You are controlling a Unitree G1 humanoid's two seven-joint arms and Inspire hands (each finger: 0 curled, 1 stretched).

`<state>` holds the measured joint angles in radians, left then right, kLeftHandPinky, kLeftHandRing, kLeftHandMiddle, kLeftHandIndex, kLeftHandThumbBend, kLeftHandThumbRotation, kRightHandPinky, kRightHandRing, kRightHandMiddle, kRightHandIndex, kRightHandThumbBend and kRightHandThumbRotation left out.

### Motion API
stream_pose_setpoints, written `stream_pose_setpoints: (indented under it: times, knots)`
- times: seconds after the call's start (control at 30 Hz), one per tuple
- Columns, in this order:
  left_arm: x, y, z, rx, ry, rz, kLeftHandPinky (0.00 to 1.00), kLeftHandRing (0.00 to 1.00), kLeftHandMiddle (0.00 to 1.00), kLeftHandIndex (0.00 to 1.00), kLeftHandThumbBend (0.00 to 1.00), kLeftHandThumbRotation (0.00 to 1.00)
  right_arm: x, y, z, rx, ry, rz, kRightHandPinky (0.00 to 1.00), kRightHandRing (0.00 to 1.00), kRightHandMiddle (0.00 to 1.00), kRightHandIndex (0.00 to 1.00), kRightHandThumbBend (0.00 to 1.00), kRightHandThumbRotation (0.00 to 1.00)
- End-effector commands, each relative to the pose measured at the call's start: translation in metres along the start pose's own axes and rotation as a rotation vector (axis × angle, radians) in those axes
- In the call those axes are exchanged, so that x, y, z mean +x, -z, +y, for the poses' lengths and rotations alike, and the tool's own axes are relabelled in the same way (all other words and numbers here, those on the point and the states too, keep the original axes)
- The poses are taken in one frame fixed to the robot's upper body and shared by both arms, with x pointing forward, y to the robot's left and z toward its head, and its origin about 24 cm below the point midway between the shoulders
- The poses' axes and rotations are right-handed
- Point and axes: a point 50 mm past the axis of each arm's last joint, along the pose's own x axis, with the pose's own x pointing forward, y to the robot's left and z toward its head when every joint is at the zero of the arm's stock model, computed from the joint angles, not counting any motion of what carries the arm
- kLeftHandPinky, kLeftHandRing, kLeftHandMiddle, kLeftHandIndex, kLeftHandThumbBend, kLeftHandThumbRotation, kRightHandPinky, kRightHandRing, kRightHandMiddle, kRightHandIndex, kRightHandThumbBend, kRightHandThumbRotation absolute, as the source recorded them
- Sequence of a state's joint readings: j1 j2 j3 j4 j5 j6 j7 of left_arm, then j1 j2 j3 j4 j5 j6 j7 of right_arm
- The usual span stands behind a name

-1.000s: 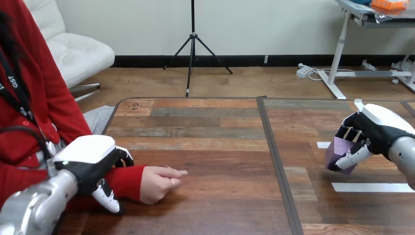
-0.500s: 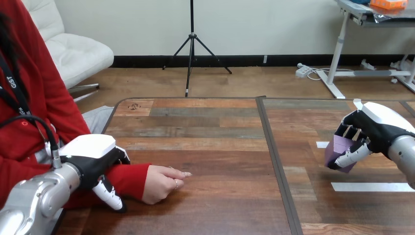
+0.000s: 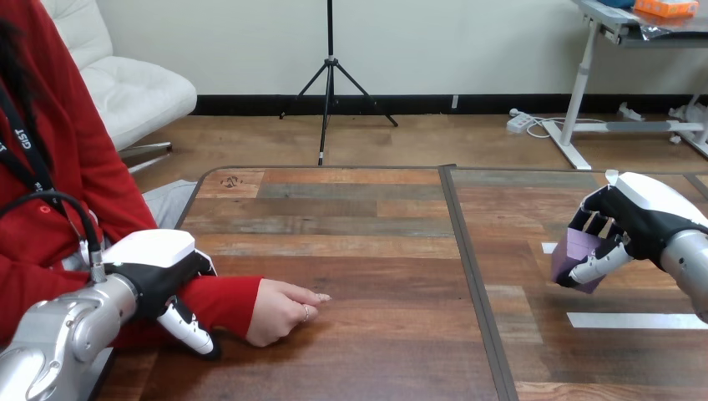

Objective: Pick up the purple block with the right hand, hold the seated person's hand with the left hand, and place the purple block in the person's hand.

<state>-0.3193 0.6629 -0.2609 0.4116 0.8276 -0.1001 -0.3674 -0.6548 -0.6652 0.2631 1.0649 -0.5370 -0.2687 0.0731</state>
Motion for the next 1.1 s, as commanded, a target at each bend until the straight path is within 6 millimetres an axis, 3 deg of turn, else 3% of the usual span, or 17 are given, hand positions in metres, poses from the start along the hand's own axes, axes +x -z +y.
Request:
stream_pose_setpoints:
  times: [0.0,0.5,0.77,1.07]
  knots:
    - [0.008,-0.007,-0.006,0.014,0.042,-0.018,0.59,0.68,0.71,0.69,0.83,0.29,0.000,-0.009,-0.034,0.009,0.117,-0.049,0.33,0.39,0.45,0.50,0.72,0.00]
    - [0.013,-0.013,-0.011,-0.014,0.063,-0.035,0.48,0.57,0.59,0.56,0.83,0.19,0.000,-0.011,-0.036,0.007,0.125,-0.055,0.38,0.44,0.48,0.50,0.71,0.00]
    - [0.014,-0.017,-0.015,-0.050,0.044,-0.077,0.33,0.39,0.46,0.50,0.82,0.05,0.001,-0.012,-0.036,0.007,0.126,-0.056,0.39,0.45,0.49,0.50,0.71,0.00]
    - [0.015,-0.022,-0.020,-0.072,0.014,-0.104,0.22,0.26,0.35,0.40,0.80,0.01,0.001,-0.012,-0.035,0.025,0.127,-0.058,0.40,0.46,0.50,0.50,0.71,0.00]
